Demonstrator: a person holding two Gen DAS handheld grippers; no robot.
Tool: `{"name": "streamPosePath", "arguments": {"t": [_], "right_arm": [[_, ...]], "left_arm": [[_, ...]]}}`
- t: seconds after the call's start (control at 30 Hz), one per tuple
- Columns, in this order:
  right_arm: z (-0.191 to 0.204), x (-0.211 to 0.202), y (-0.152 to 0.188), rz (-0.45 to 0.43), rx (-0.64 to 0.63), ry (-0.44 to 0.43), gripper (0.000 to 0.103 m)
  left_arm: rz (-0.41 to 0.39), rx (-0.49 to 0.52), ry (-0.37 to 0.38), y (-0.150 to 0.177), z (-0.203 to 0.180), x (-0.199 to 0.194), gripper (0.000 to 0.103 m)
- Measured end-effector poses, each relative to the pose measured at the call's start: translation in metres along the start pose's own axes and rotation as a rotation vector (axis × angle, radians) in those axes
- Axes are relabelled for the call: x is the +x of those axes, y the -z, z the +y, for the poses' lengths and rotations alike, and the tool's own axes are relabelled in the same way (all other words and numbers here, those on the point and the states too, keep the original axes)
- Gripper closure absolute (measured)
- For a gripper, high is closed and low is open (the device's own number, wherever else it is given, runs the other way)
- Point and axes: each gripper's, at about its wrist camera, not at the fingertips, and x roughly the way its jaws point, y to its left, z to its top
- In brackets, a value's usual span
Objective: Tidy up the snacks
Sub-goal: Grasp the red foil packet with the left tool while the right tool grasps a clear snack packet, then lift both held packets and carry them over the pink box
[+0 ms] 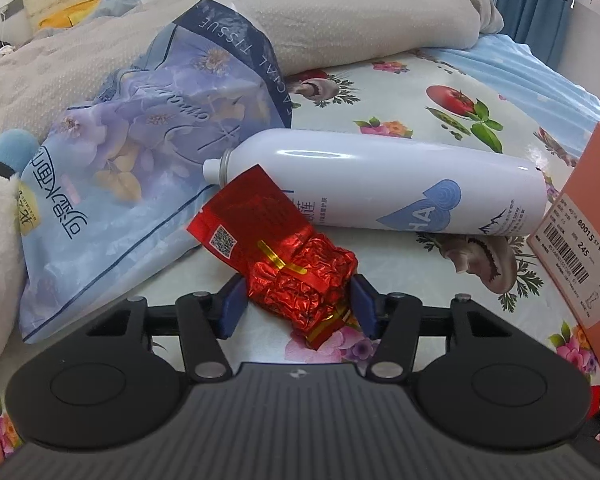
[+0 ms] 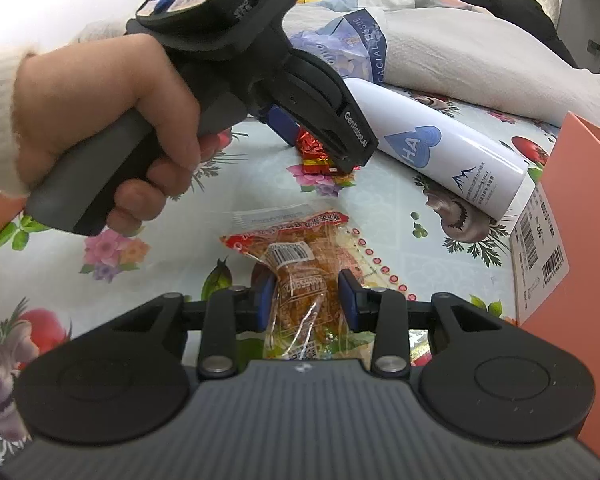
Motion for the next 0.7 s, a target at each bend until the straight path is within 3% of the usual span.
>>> {"name": "streamPosePath", "arguments": {"t": [0.37, 0.7], "right_arm": [[0.005, -0.013, 0.003, 0.023, -0.024, 0.034, 0.07], [0.012, -0.034, 0.013, 0.039, -0.008, 0.015, 0.073]], "left_arm": [[-0.007, -0.027, 0.001, 0.018, 0.007, -0.019, 0.044], [-0.015, -0.112, 0.0, 0.057, 0.02, -0.064, 0.044]]}}
